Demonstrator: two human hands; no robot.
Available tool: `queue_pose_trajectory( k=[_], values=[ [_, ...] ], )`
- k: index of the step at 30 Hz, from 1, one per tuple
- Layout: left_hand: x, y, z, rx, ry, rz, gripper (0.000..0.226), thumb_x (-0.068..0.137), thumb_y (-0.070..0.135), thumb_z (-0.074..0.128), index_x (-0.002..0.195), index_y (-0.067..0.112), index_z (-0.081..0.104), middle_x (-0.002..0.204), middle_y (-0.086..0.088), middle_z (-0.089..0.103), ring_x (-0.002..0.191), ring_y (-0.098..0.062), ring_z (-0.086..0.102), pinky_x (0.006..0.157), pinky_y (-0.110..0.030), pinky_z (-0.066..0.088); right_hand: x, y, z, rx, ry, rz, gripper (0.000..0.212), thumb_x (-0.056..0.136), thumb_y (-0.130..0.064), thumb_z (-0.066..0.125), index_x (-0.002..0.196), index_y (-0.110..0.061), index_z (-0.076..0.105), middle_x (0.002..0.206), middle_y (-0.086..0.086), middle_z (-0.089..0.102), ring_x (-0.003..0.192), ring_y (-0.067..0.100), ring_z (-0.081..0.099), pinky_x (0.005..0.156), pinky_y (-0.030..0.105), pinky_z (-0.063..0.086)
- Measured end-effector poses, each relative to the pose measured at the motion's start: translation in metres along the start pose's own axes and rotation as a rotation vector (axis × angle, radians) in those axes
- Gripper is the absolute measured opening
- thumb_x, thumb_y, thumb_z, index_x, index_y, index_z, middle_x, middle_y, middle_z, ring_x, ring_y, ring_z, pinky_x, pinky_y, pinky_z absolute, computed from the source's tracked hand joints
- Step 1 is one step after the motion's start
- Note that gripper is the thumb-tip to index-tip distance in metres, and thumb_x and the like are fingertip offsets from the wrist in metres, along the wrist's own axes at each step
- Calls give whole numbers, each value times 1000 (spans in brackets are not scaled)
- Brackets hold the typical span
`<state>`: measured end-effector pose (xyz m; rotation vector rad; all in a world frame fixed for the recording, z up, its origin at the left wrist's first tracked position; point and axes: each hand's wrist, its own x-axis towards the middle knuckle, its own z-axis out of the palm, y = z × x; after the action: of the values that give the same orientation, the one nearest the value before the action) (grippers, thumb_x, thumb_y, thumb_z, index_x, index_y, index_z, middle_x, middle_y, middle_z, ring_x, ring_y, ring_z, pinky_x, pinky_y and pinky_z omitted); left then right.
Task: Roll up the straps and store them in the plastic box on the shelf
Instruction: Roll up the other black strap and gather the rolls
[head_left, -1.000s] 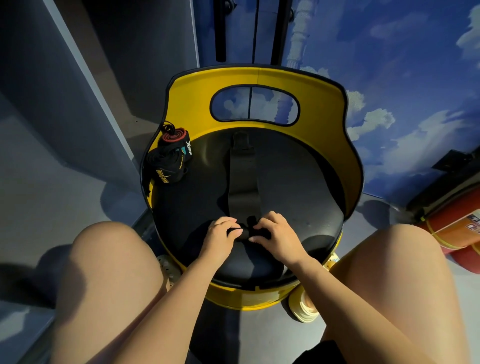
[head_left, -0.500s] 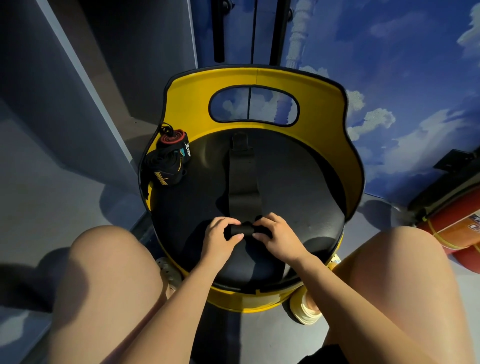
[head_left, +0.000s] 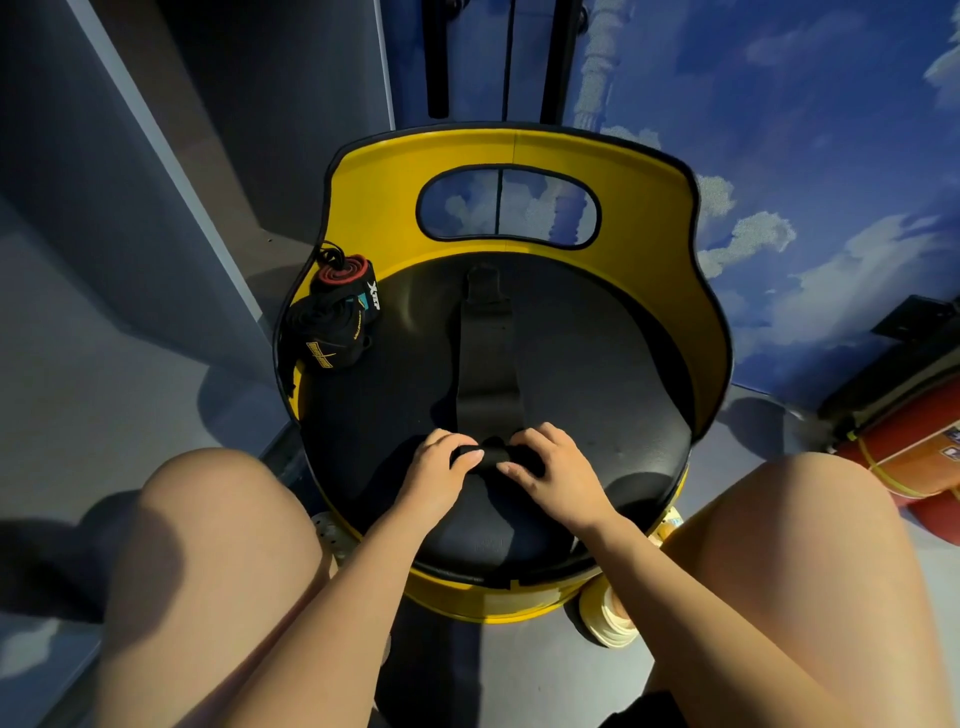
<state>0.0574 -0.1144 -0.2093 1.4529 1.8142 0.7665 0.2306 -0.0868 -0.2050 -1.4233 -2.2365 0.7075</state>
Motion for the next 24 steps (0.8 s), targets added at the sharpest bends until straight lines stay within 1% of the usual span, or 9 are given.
queue_pose_trajectory(
  k=[5,9,11,13,15,18,20,22,24],
  values=[
    [0,1,-1,149,-24,-31,28,97,27,46,113,12,63,119,-3,50,116,-19,43,90,-23,33,5,1,-5,103,-116,41,32,86,-39,63,106,-14,64,101,0,58,101,16,53,84,24,40],
    [-8,3,-3,255,106,167,18,93,26,53,103,18,65,104,3,60,102,-20,50,87,-30,39,8,1,-10,194,-210,139,28,84,-40,66,101,-17,67,103,-1,63,97,13,57,78,19,42],
    [-11,5,-4,301,80,232,20,92,33,54,105,21,65,106,7,61,103,-17,51,89,-30,36,8,-1,-11,234,-170,216,29,83,-45,65,93,-18,68,95,-4,65,87,8,57,66,11,39],
    [-11,5,-4,320,28,225,25,90,38,56,106,22,65,111,8,60,107,-14,50,93,-29,31,11,-6,-12,307,-41,333,35,83,-50,63,83,-15,67,81,-3,65,78,9,58,57,10,39],
    [-9,6,-5,308,3,210,25,90,39,56,106,22,66,112,9,59,109,-13,49,95,-28,29,19,-11,-16,368,53,452,40,84,-53,60,84,-14,63,79,-2,62,79,13,57,60,19,40],
    [-6,6,-6,314,-32,195,25,92,37,54,108,21,65,114,10,59,111,-13,49,95,-27,28,39,-13,-21,465,-36,557,41,82,-55,62,87,-15,65,82,-1,62,82,15,58,67,26,43],
    [-6,7,-6,316,-48,191,26,93,37,52,109,21,64,115,9,59,111,-13,48,94,-25,27,52,-12,-19,630,-68,596,30,80,-40,71,84,-11,67,77,1,63,76,17,61,68,28,48],
    [-6,8,-7,327,-63,178,26,94,36,50,110,21,64,116,9,59,112,-13,47,93,-24,26,60,-11,-14,799,0,642,14,79,-17,75,75,-13,63,71,2,60,69,16,58,68,29,50],
    [-4,9,-7,334,-87,152,26,95,35,48,110,21,64,116,8,58,113,-13,46,93,-24,25,64,-9,-9,837,83,678,18,78,-5,73,73,-16,60,74,2,59,74,17,59,77,34,51]
  ],
)
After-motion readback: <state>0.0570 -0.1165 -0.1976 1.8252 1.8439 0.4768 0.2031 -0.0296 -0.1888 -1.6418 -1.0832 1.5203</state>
